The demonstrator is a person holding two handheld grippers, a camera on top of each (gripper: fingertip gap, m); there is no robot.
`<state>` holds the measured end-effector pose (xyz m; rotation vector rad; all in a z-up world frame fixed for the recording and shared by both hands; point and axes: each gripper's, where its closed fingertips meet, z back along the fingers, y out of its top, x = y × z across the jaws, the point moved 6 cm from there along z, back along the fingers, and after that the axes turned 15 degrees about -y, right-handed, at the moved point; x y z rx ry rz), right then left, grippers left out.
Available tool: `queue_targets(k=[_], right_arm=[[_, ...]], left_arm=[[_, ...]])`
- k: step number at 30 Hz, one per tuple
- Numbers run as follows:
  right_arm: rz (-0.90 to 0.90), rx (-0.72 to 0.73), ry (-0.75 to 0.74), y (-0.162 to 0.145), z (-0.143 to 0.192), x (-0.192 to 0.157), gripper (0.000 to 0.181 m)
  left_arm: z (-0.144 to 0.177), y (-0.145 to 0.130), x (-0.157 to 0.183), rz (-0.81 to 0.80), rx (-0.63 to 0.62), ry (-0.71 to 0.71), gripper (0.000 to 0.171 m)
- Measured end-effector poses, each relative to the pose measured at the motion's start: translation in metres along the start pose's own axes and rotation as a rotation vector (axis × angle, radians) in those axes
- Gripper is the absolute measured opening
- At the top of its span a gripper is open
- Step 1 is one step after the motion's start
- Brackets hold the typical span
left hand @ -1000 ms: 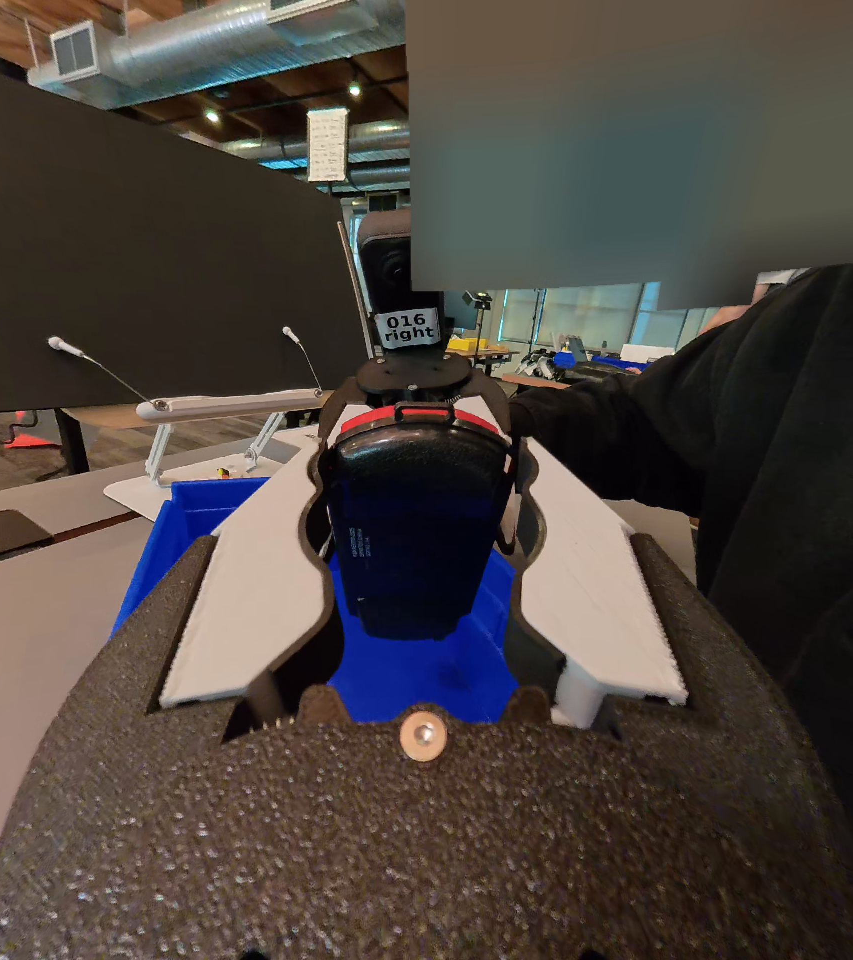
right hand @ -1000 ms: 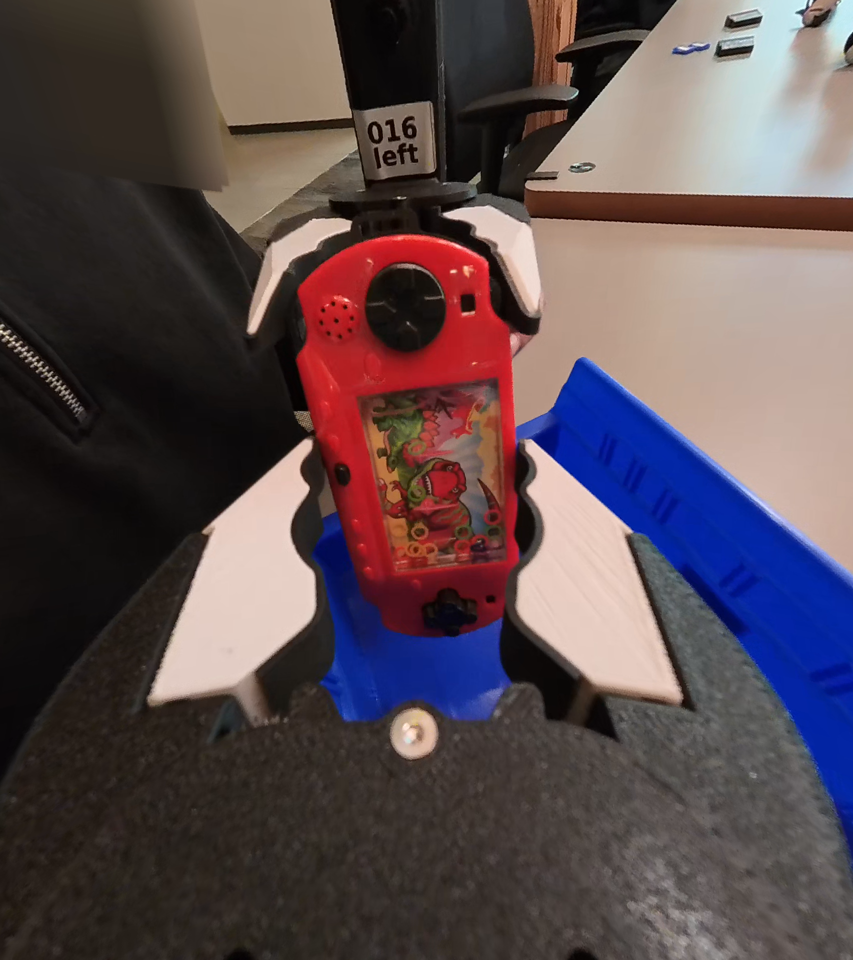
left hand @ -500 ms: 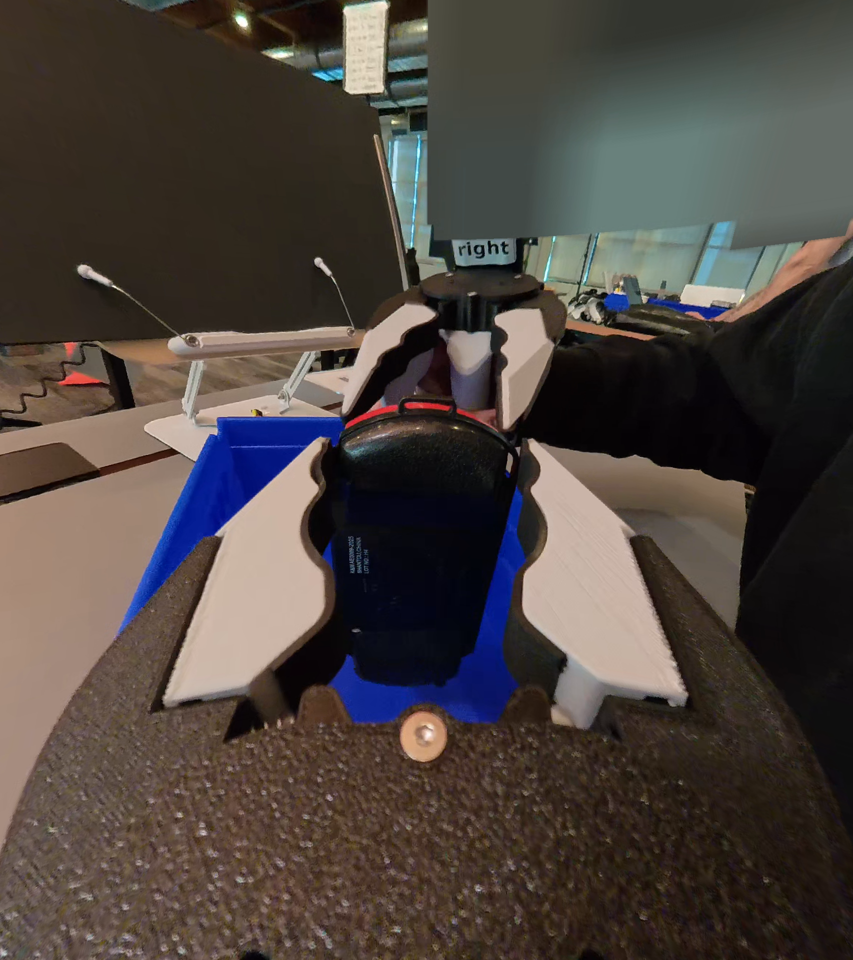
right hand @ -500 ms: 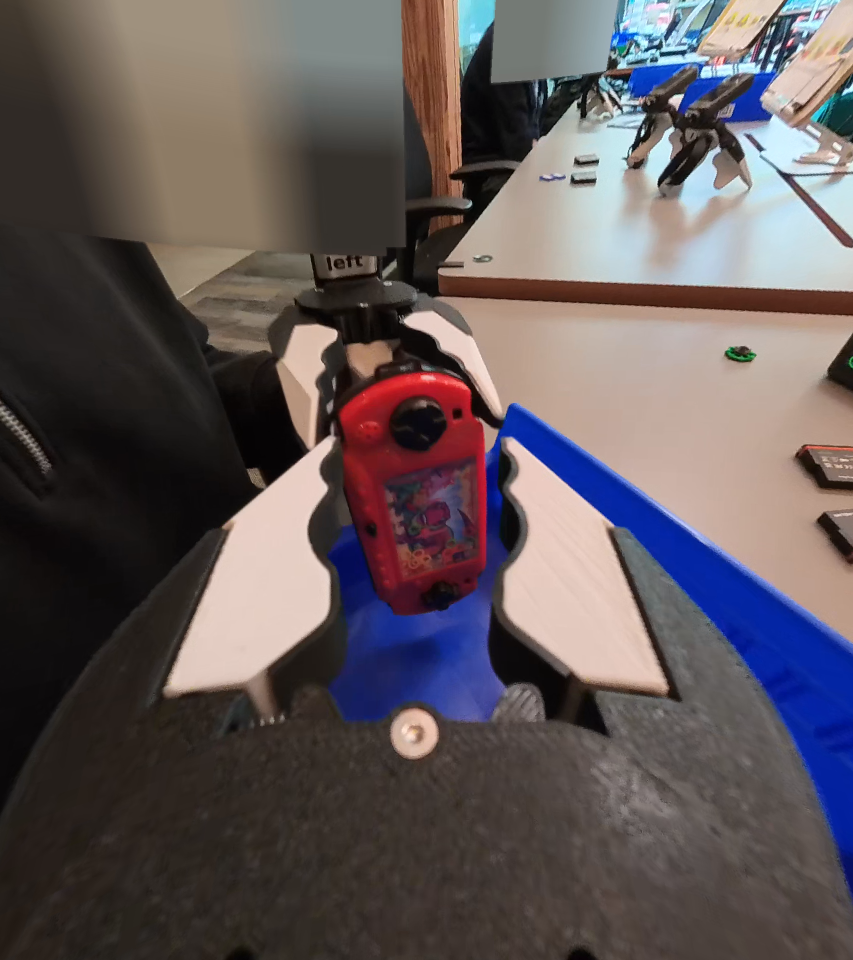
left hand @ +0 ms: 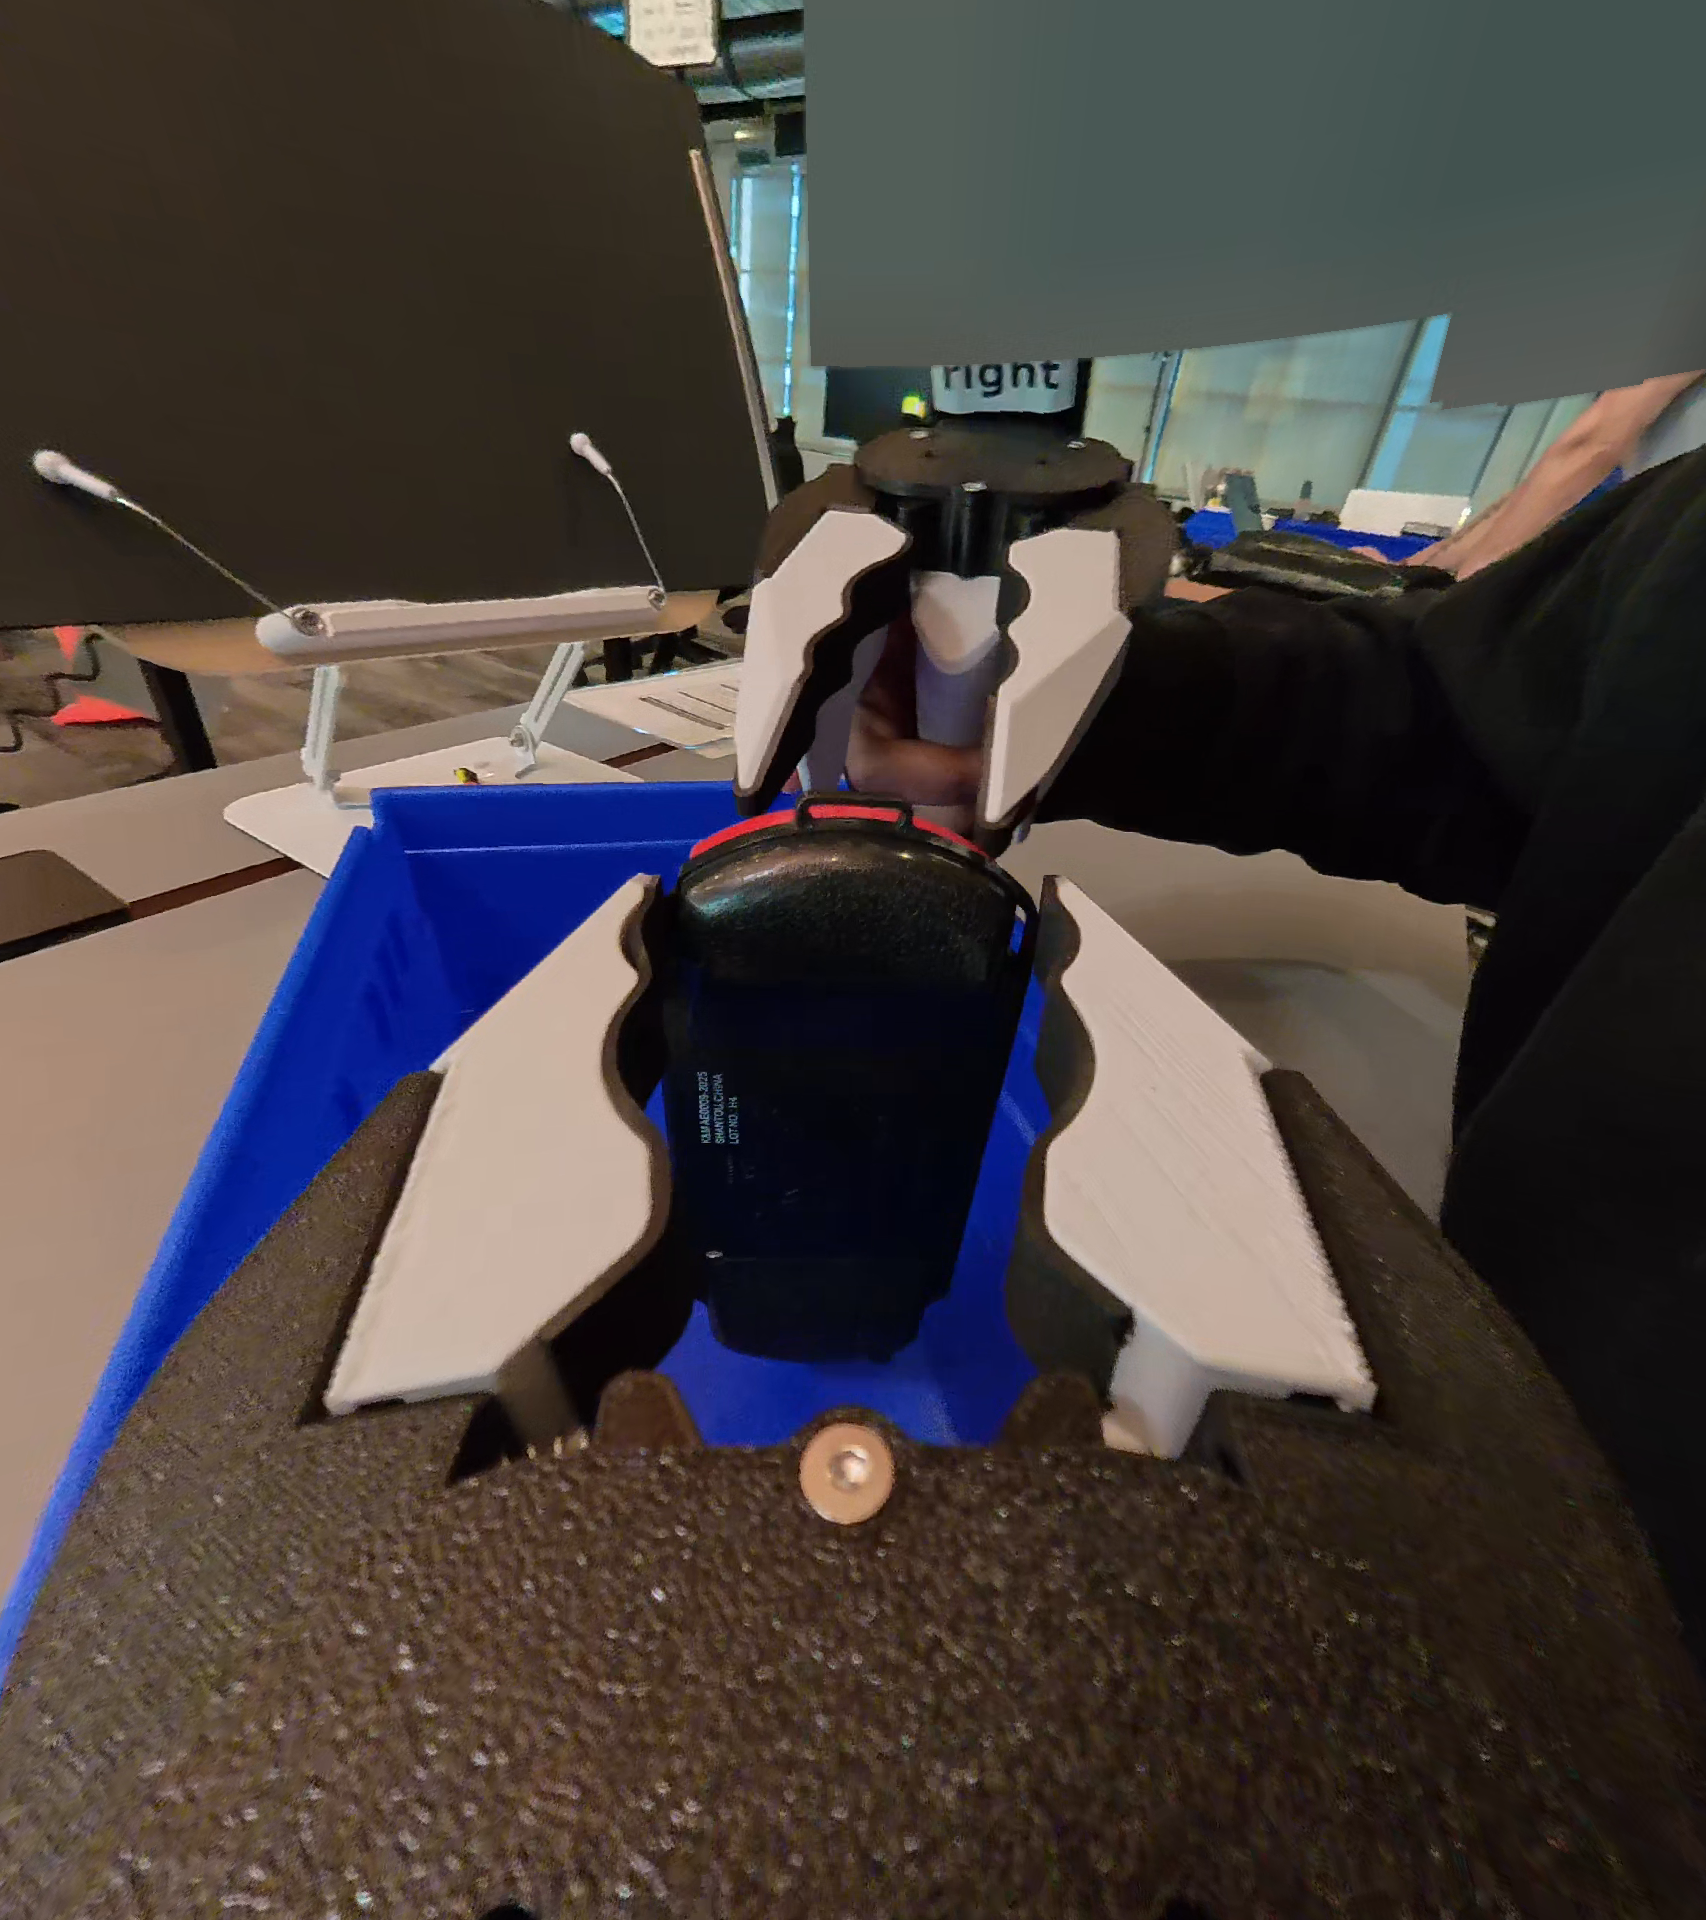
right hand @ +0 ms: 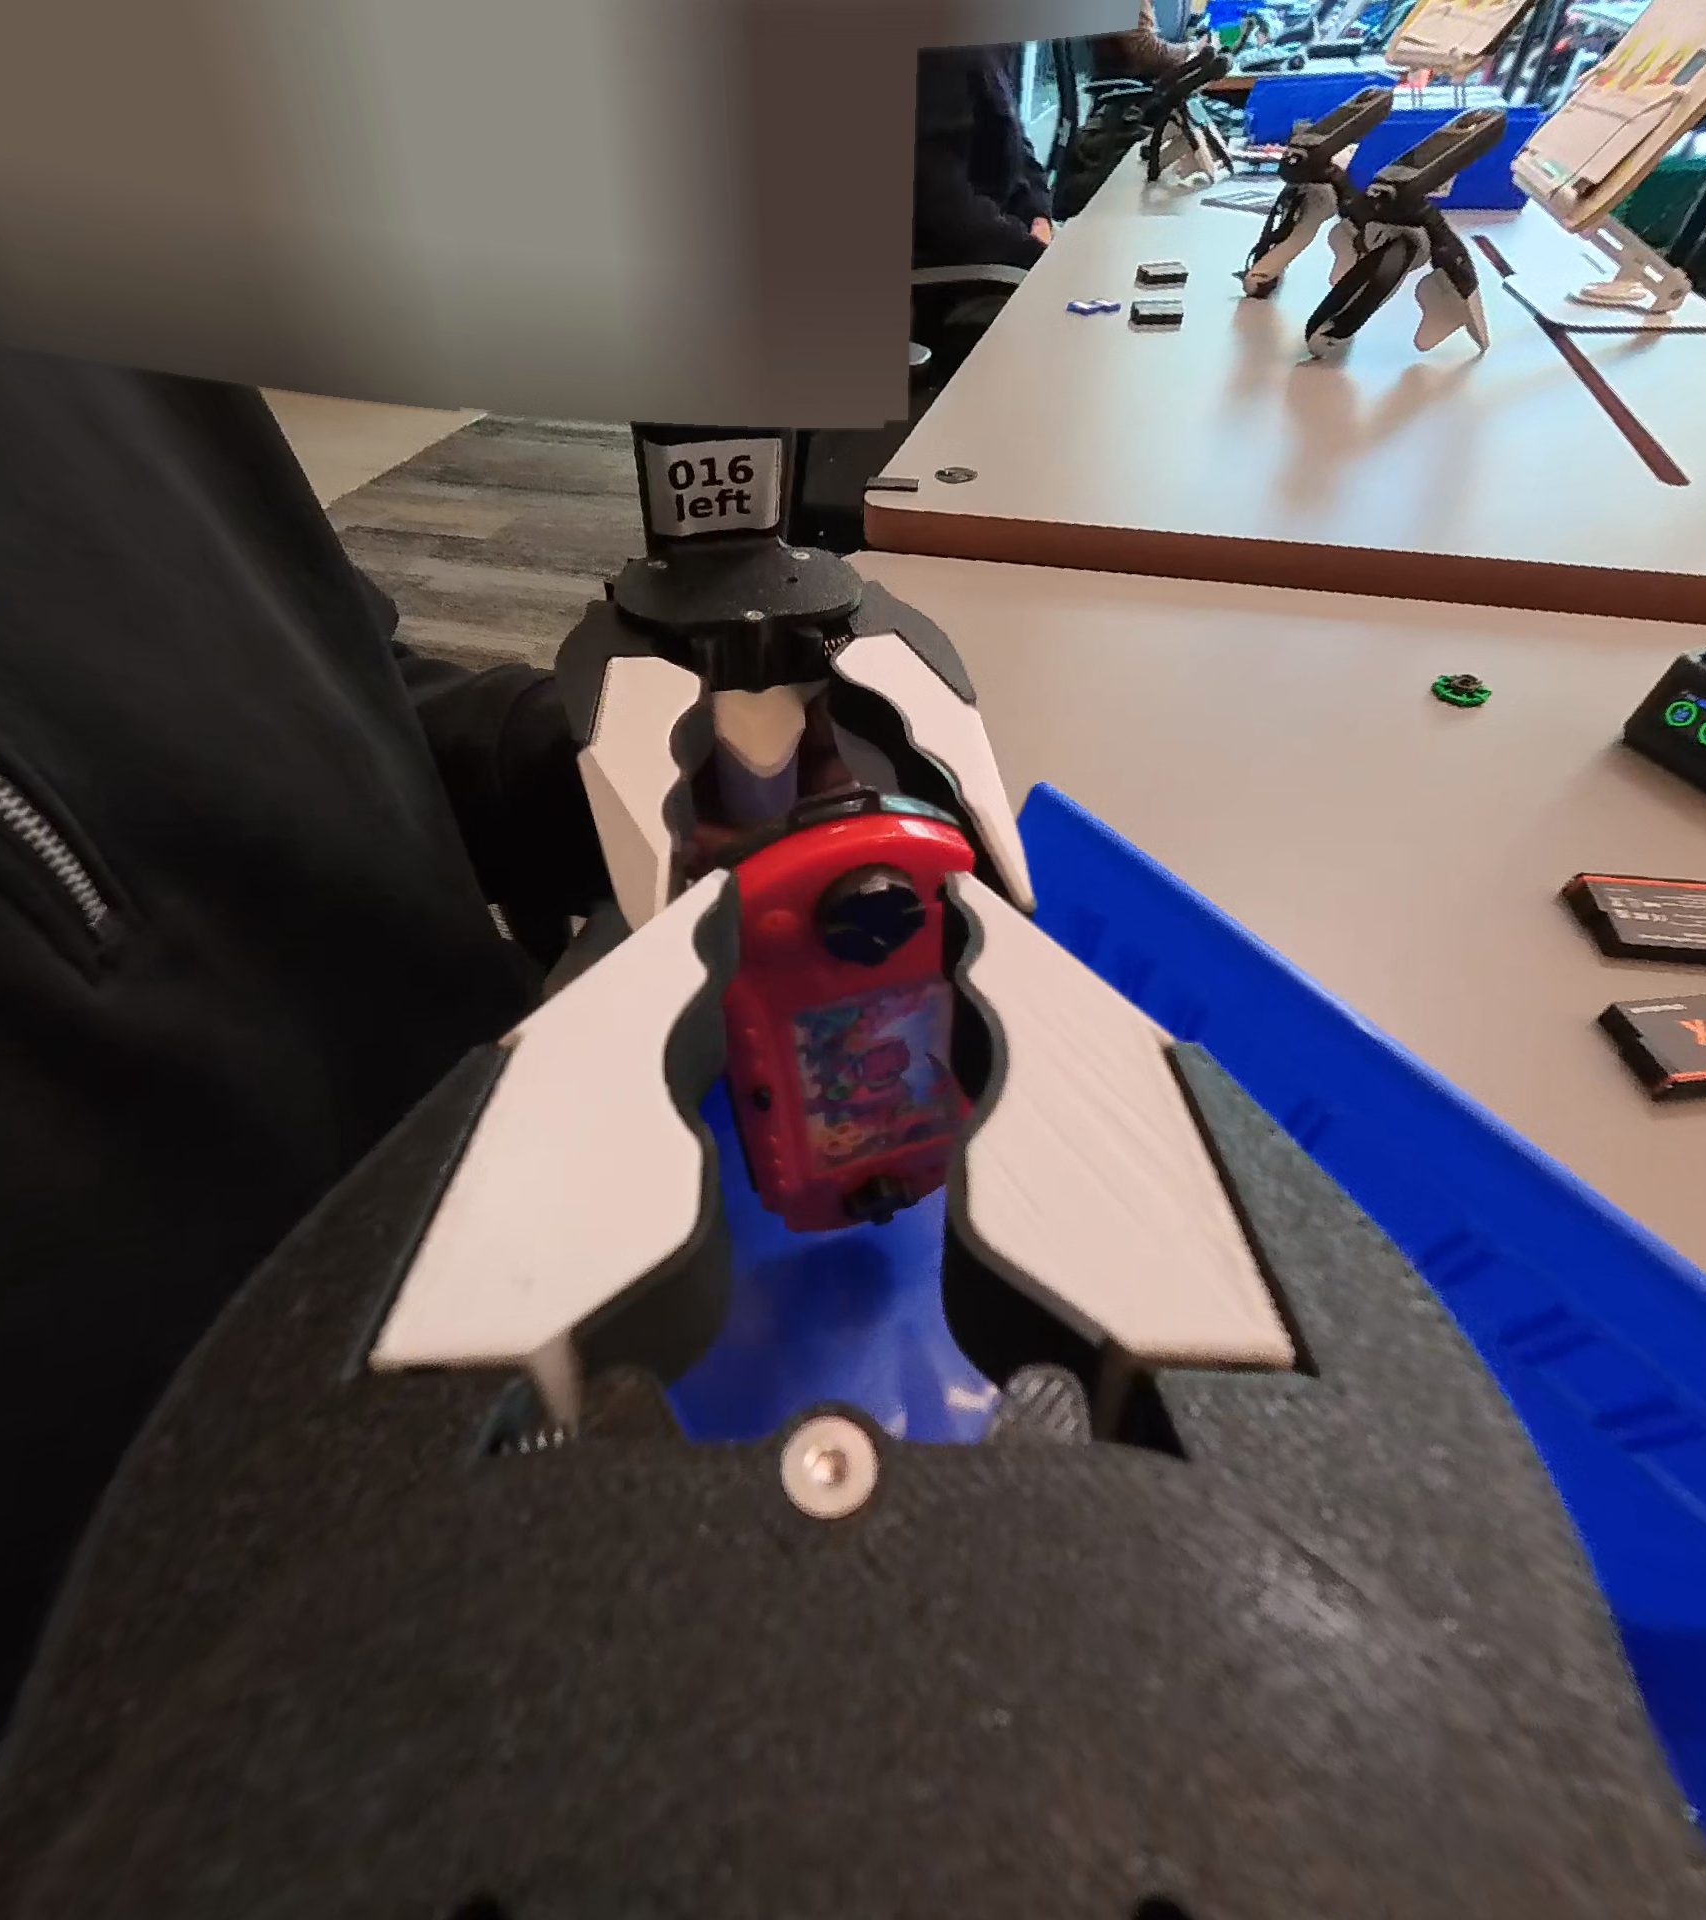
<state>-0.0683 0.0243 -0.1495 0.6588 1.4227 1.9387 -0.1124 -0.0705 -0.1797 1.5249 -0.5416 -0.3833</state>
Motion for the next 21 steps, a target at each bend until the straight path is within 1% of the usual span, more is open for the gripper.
queue_targets(k=[2, 4, 7, 10, 15, 18, 21], right_arm=[[-0.013, 0.000, 0.036, -0.001, 0.001, -0.001, 0.039], [-0.015, -0.005, 0.060, -0.002, 0.000, -0.002, 0.039], [0.007, -0.008, 0.083, -0.001, -0.002, -0.006, 0.035], [0.013, 0.012, 0.091, 0.001, -0.006, -0.008, 0.029], [-0.022, 0.024, 0.123, 0.002, -0.008, -0.009, 0.028], [-0.082, 0.035, 0.166, 0.003, -0.007, -0.010, 0.028], [-0.161, 0.018, 0.173, 0.005, -0.008, -0.008, 0.026]], left_arm=[[0.001, -0.001, 0.003, 0.022, 0.024, -0.043, 0.071], [0.003, 0.001, 0.005, 0.057, 0.075, -0.089, 0.071], [0.007, 0.004, 0.008, 0.085, 0.135, -0.144, 0.071], [0.007, 0.004, 0.009, 0.080, 0.139, -0.159, 0.071], [0.008, 0.006, 0.012, 0.079, 0.173, -0.200, 0.071], [0.008, 0.007, 0.015, 0.074, 0.191, -0.230, 0.071], [0.008, 0.009, 0.013, 0.053, 0.193, -0.197, 0.071]])
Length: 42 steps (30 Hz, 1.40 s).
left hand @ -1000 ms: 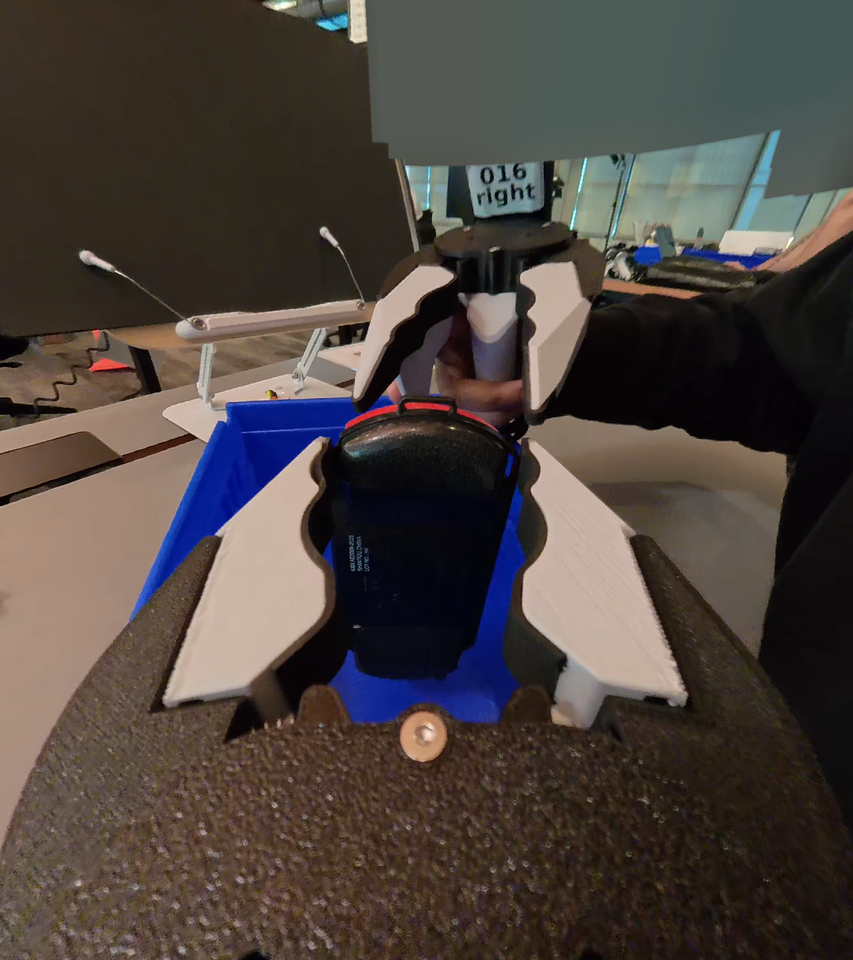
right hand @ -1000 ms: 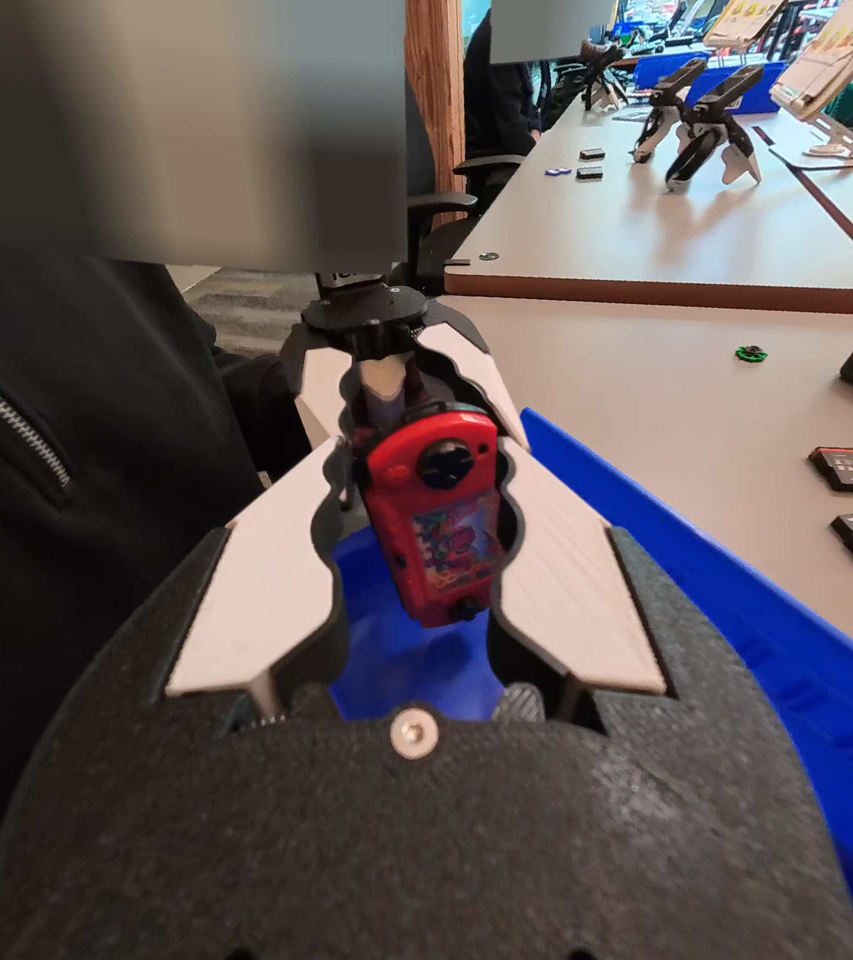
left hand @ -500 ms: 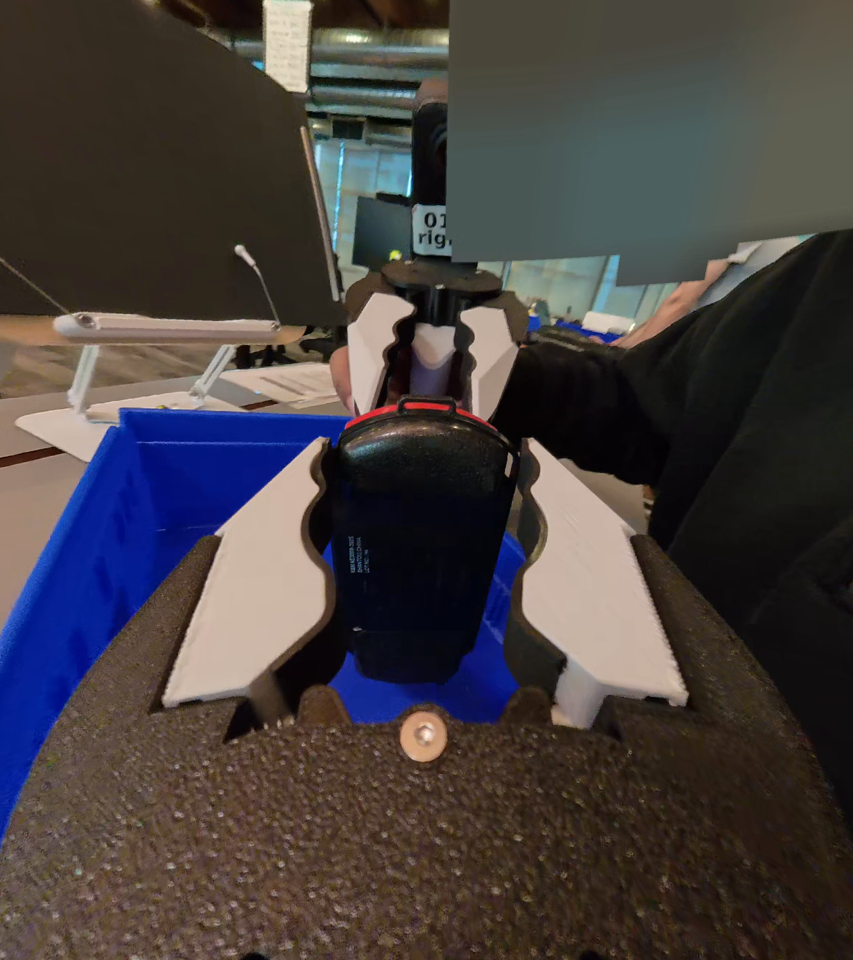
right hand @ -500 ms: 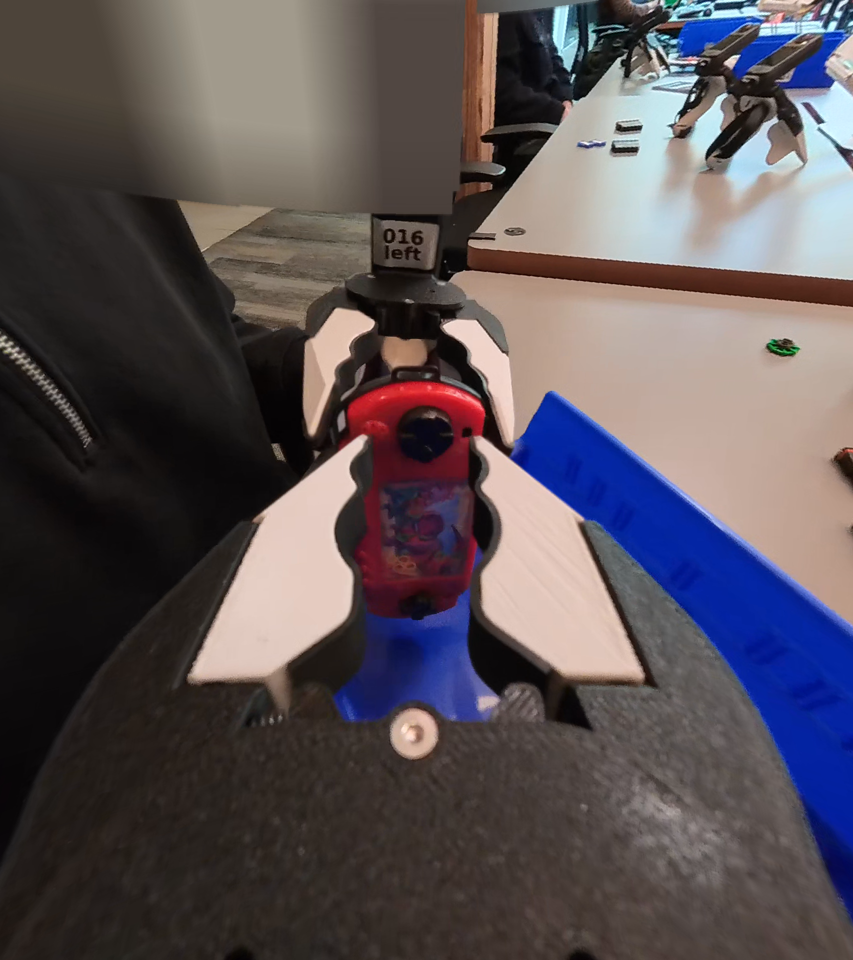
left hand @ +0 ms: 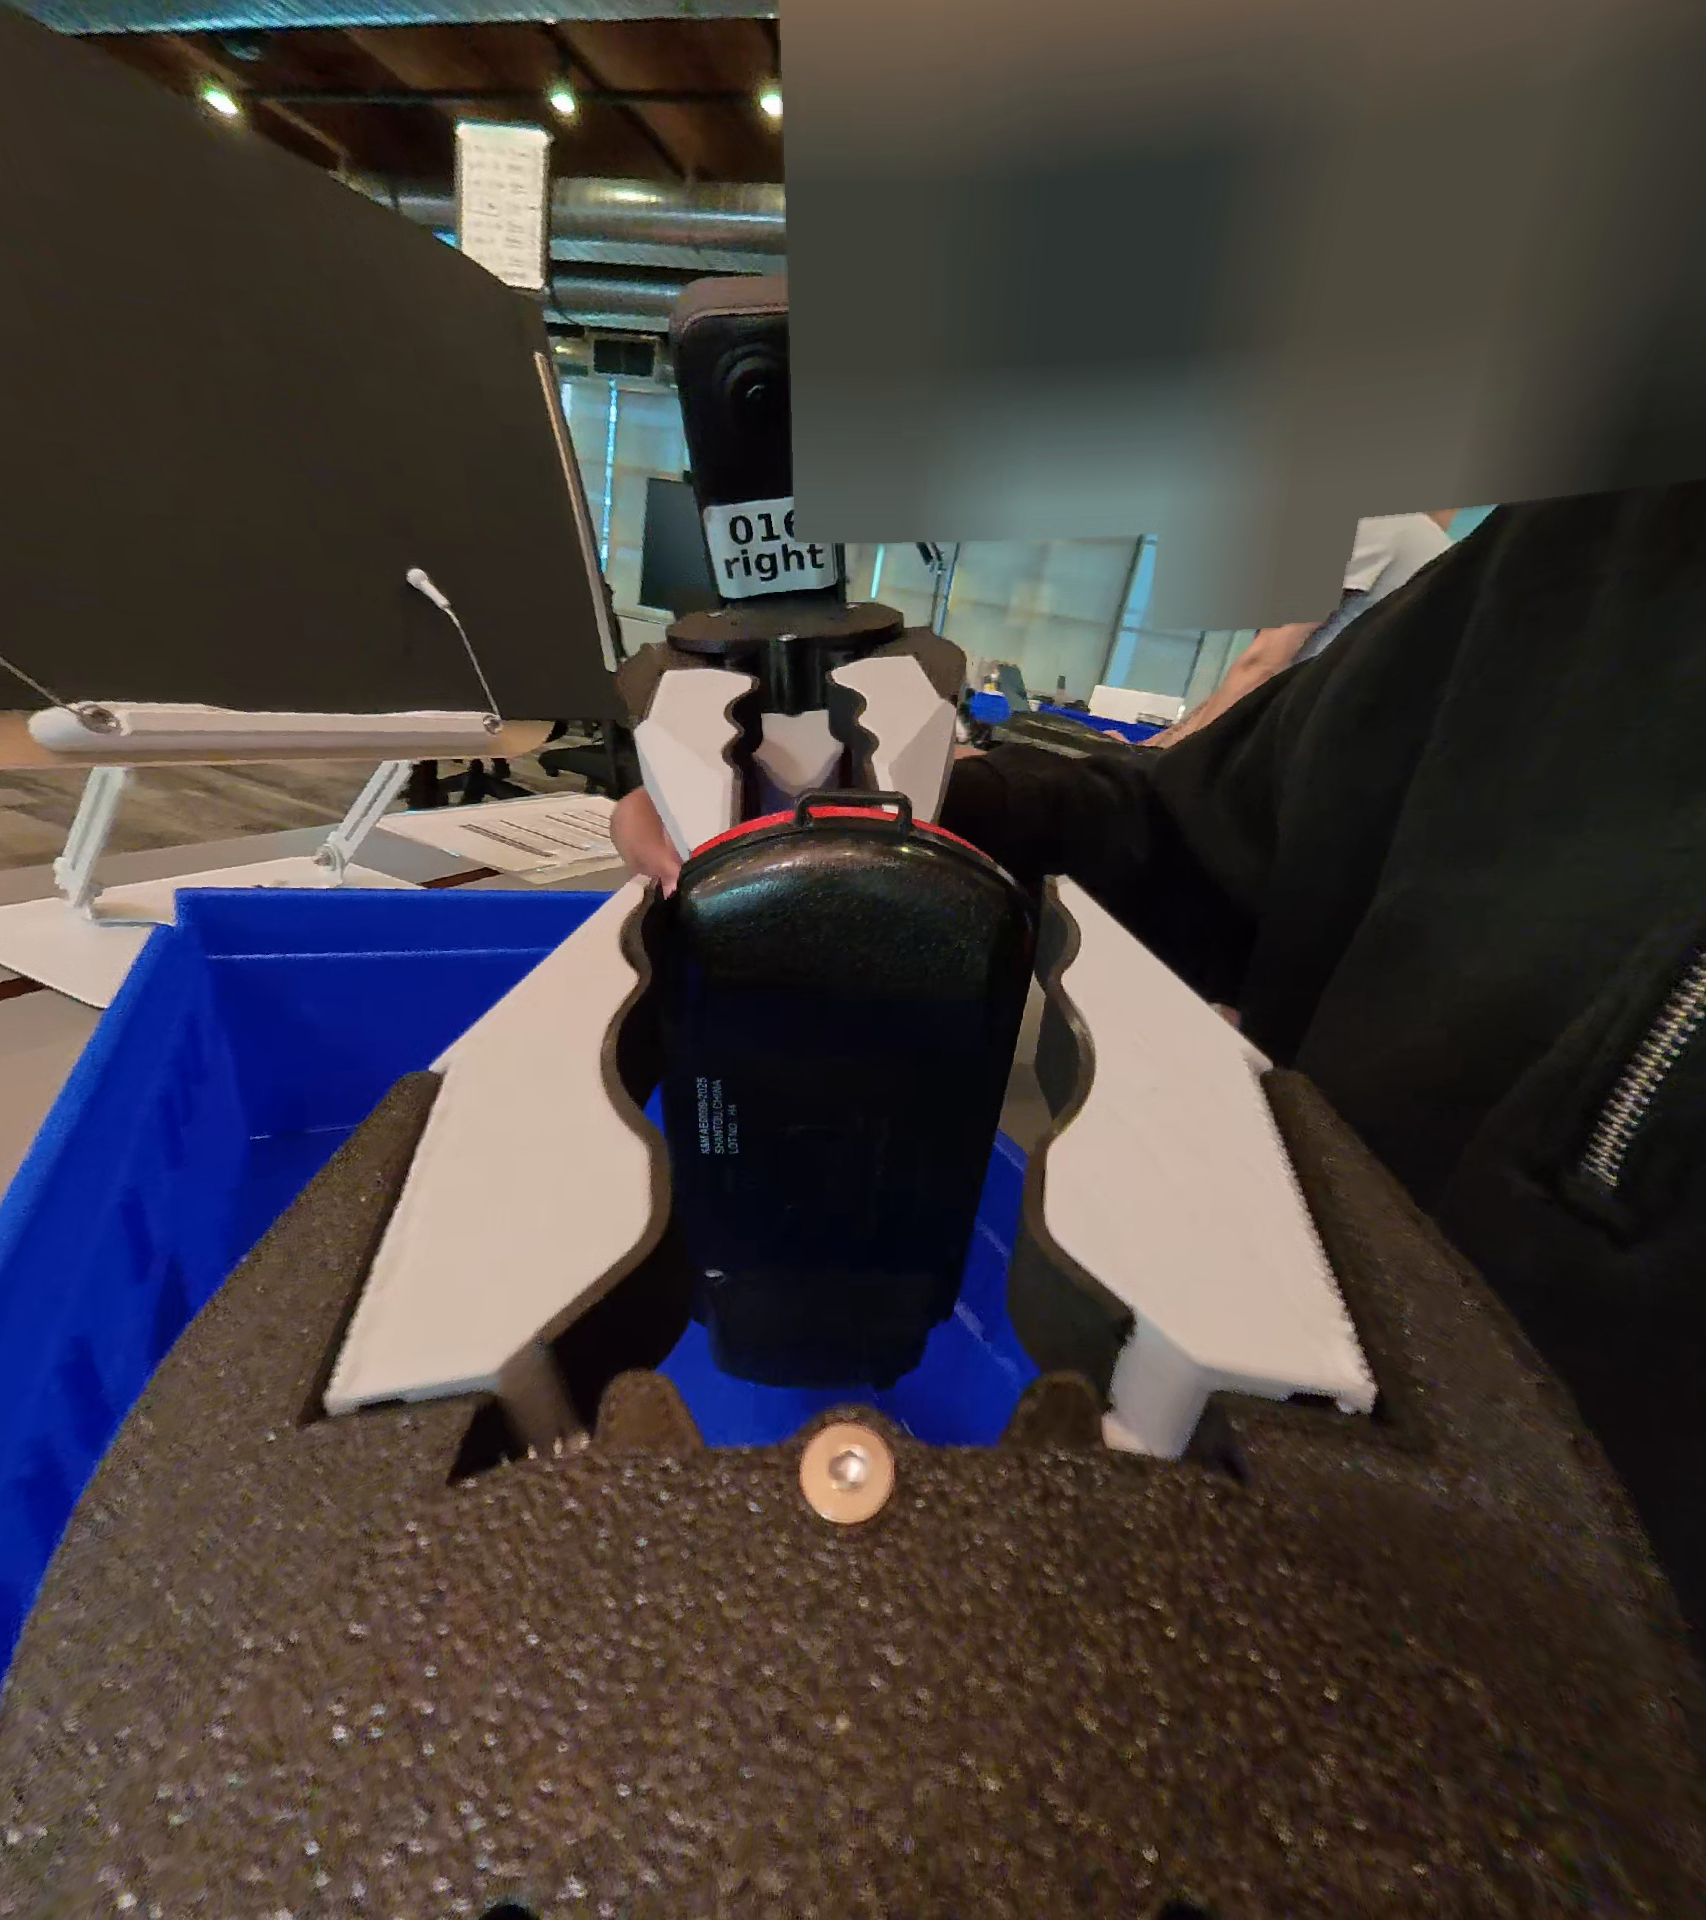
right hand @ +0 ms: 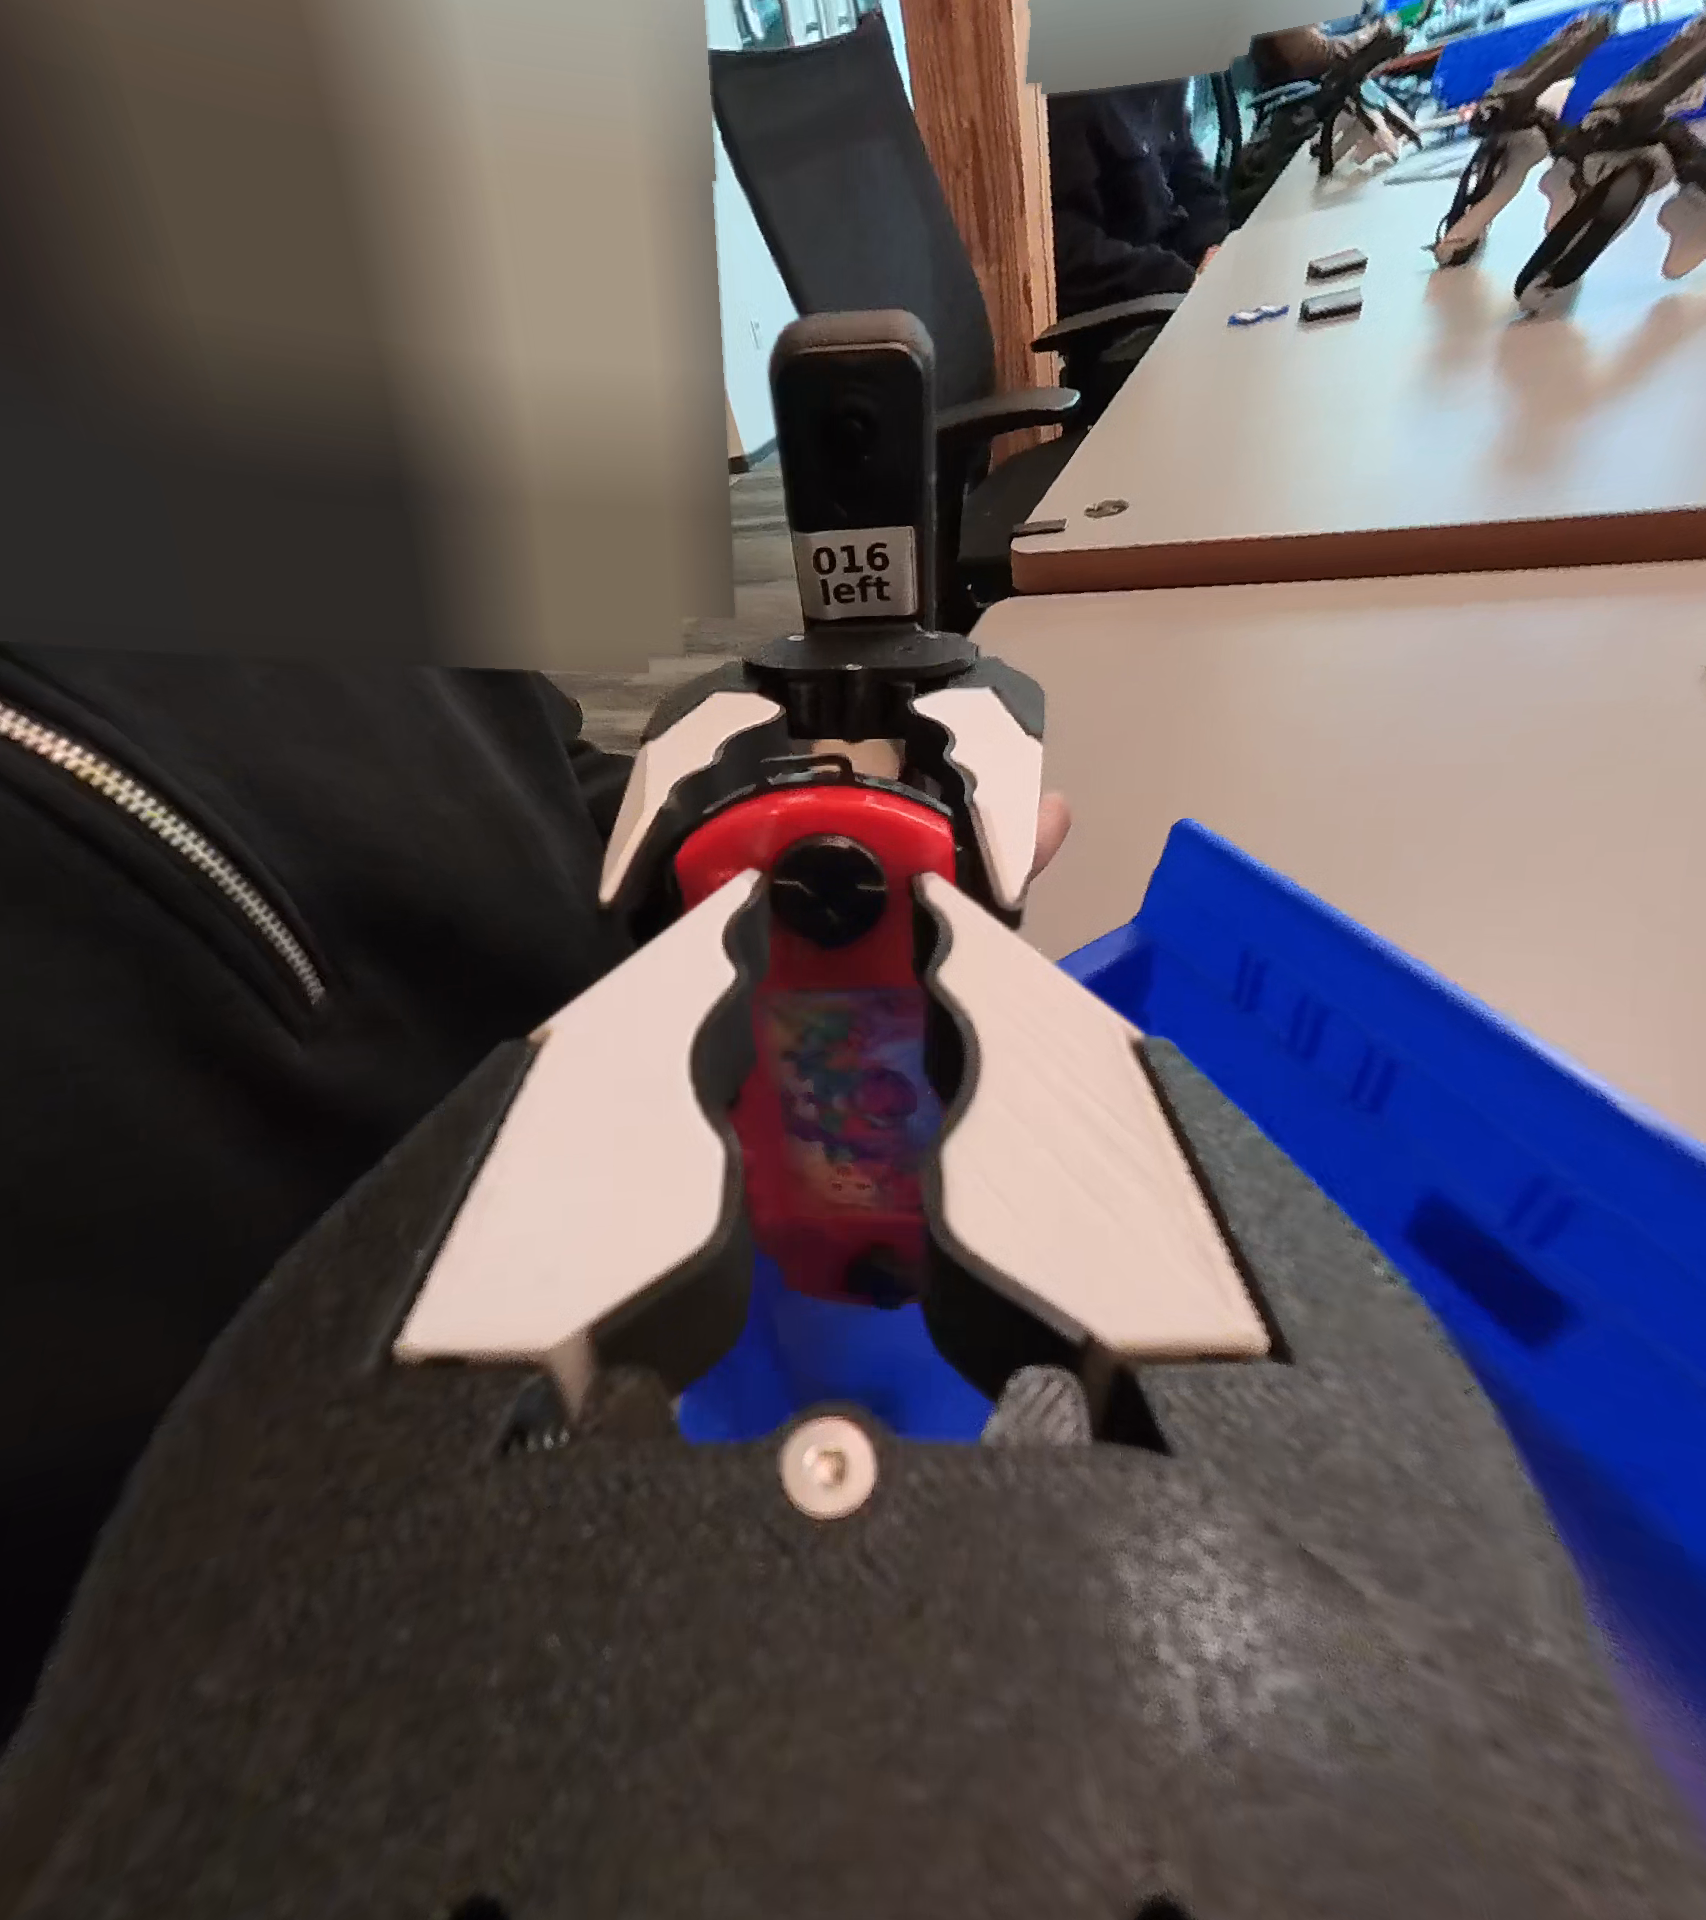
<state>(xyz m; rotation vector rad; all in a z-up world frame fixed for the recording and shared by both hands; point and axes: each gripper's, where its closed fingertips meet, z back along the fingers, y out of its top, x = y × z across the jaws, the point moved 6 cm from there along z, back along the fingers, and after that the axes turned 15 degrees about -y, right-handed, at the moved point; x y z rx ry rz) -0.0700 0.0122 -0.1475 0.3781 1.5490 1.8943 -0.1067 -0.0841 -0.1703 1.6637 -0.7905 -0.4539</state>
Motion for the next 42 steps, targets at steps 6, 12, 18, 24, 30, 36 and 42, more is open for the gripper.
queue_targets(k=[6, 12, 18, 24, 30, 36, 42], right_arm=[[-0.044, -0.062, -0.044, 0.003, -0.002, -0.006, 0.022], [-0.093, -0.017, -0.115, 0.009, -0.002, -0.010, 0.020], [-0.152, 0.004, -0.164, 0.007, 0.002, -0.012, 0.019], [-0.253, 0.003, -0.163, -0.002, 0.008, -0.011, 0.019], [-0.286, 0.015, -0.170, -0.009, 0.015, -0.013, 0.019], [-0.298, 0.030, -0.188, -0.012, 0.018, -0.017, 0.020], [-0.375, 0.252, -0.306, 0.000, 0.072, 0.013, 0.000]], left_arm=[[0.002, 0.001, 0.001, -0.019, -0.007, 0.007, 0.071], [0.004, 0.007, 0.000, -0.018, 0.047, -0.009, 0.071], [0.001, 0.006, -0.002, 0.003, 0.066, -0.024, 0.071], [-0.004, -0.001, -0.003, 0.036, 0.057, -0.036, 0.071], [-0.010, -0.004, -0.004, 0.100, 0.065, -0.073, 0.071], [-0.014, -0.006, -0.002, 0.121, 0.056, -0.075, 0.071], [0.032, 0.007, -0.018, 0.240, 0.288, -0.011, 0.070]])
